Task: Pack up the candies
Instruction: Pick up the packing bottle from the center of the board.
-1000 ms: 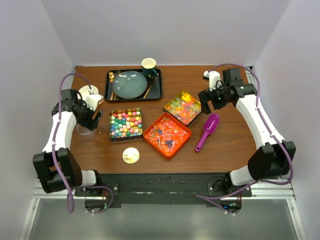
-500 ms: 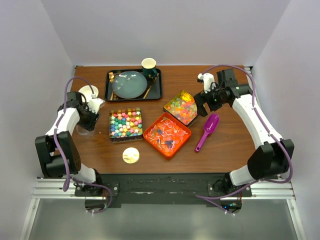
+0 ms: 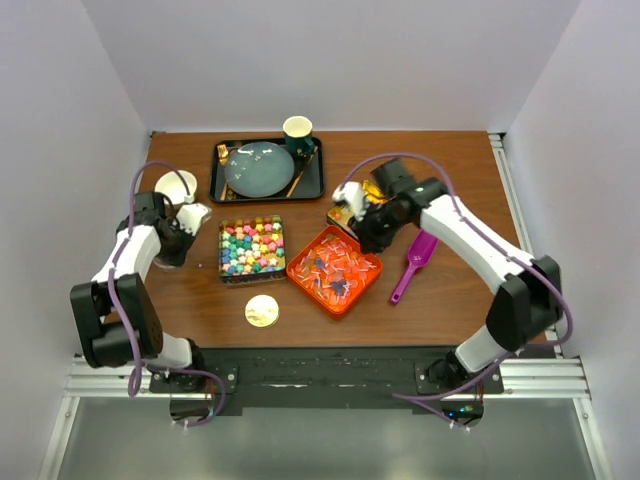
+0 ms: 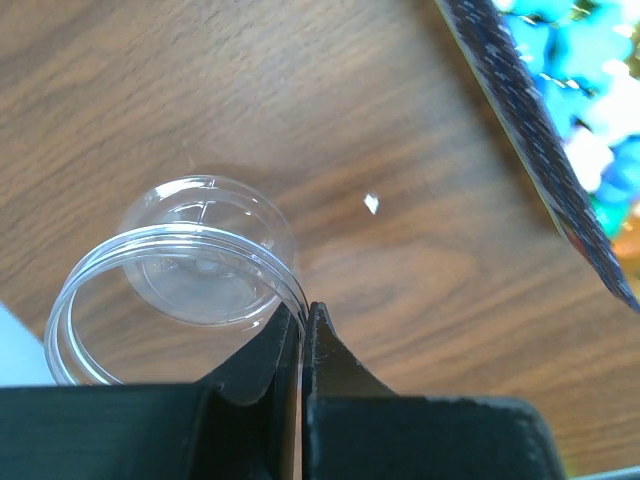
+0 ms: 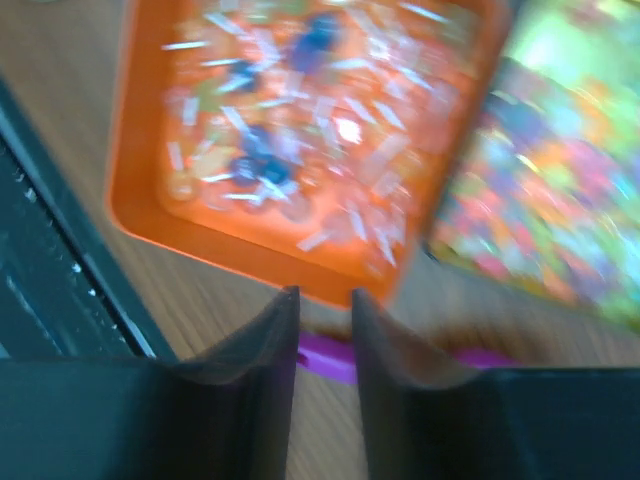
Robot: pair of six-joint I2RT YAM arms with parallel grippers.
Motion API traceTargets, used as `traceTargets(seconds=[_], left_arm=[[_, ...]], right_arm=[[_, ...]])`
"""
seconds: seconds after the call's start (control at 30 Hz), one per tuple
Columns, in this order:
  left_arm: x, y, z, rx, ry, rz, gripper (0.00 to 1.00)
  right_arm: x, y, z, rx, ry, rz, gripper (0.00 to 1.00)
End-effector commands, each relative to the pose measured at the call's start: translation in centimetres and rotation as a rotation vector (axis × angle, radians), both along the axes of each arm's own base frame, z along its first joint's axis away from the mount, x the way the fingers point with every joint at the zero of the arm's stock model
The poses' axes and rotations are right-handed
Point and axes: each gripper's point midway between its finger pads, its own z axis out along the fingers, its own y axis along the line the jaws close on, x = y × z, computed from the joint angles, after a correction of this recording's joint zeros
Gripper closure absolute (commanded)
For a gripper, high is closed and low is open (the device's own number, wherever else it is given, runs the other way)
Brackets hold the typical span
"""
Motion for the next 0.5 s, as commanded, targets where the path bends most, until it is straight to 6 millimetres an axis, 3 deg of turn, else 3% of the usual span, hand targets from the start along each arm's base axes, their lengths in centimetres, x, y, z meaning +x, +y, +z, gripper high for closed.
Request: traceTargets(seconds=[0.0,0.03,0.07,0.13,0.23,0.37,0.47], left_arm=[[0.3,-0.3,3.9,0.021,-0.122,-0.056,1.00],[0.7,-0.8,5.9,0.009,-0.186,-0.075,1.00],[0.4,-1.3,6.8,-0.004,-0.199,-0.089,1.00],[0.3,-2.6,9.7,-0.018,-0.297,-0.147,1.00],[-1.4,-5.2,11.9,-0.031,-0.379,-0.269,1.00],[-4.1,-9.9,13.0,-0.062,-0.428,-0.459,1.00],[-5.8,-11.9,13.5,-0.121,-0.439,-0.533,1.00]], right_arm=[[-1.7,4.0,-2.7,0.000,0.057,0.159,0.90],[-1.3,4.6,-3.0,-0.005,0.045,0.164,0.93],[-1.2,4.9,-3.9,-0.035,0.042,0.171,0.99],[-0.2,5.3,-4.6,-0.058,0.010,0.148,1.00],[1.4,5.6,-6.0,-0.094,-0.011,0.110,1.00],[2.9,5.8,-7.6,-0.137,-0.001,0.059,1.00],[4.2,6.2,-8.6,-0.158,-0.013,0.023,1.00]])
